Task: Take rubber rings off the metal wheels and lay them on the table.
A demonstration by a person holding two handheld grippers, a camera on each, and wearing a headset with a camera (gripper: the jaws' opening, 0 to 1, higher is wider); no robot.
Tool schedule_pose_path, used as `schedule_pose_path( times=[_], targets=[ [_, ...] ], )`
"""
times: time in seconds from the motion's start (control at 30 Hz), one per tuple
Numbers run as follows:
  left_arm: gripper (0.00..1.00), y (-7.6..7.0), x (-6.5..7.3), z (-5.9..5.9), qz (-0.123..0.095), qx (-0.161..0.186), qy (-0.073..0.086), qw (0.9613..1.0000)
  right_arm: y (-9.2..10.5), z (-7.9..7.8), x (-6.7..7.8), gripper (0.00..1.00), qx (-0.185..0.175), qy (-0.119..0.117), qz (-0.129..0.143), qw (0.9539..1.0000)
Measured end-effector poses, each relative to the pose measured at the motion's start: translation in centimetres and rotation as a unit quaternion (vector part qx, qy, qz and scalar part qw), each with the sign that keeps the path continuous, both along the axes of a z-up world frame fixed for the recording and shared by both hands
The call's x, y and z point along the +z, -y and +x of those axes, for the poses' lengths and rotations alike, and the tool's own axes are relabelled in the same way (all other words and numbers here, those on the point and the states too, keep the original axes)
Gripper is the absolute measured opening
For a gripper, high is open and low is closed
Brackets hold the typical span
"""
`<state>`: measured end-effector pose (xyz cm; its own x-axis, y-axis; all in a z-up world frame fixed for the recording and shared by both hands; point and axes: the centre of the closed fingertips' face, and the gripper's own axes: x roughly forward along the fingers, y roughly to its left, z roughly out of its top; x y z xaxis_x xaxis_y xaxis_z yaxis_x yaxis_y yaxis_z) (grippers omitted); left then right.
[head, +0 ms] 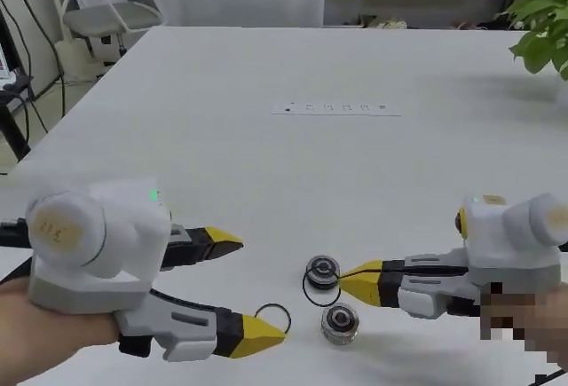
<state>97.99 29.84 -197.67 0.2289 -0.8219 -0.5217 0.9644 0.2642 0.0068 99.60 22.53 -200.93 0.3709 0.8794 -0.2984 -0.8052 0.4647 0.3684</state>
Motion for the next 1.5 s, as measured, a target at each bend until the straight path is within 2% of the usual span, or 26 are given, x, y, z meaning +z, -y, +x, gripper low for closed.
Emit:
schedule_pose_path(
  times=[0.5, 0.9, 1.5],
  targets=[
    [0.66, -1.3, 0.6, 0.2, -0.01, 0.023, 0.001, 0.9997, -1.6, 0.5, 0.5, 0.0, 0.02, 0.001, 0.001, 0.9998],
    [0.67, -1.9, 0.7, 0.2, -0.012, 0.03, 0.003, 0.9995, -2.8, 0.2, 0.2, 0.0, 0.044, -0.003, -0.008, 0.999],
    [0.67, -2.6, 1.1, 0.1, -0.014, 0.04, 0.008, 0.9991, -3.8, 0.4, -0.1, 0.0, 0.058, -0.007, -0.013, 0.9982]
  ],
)
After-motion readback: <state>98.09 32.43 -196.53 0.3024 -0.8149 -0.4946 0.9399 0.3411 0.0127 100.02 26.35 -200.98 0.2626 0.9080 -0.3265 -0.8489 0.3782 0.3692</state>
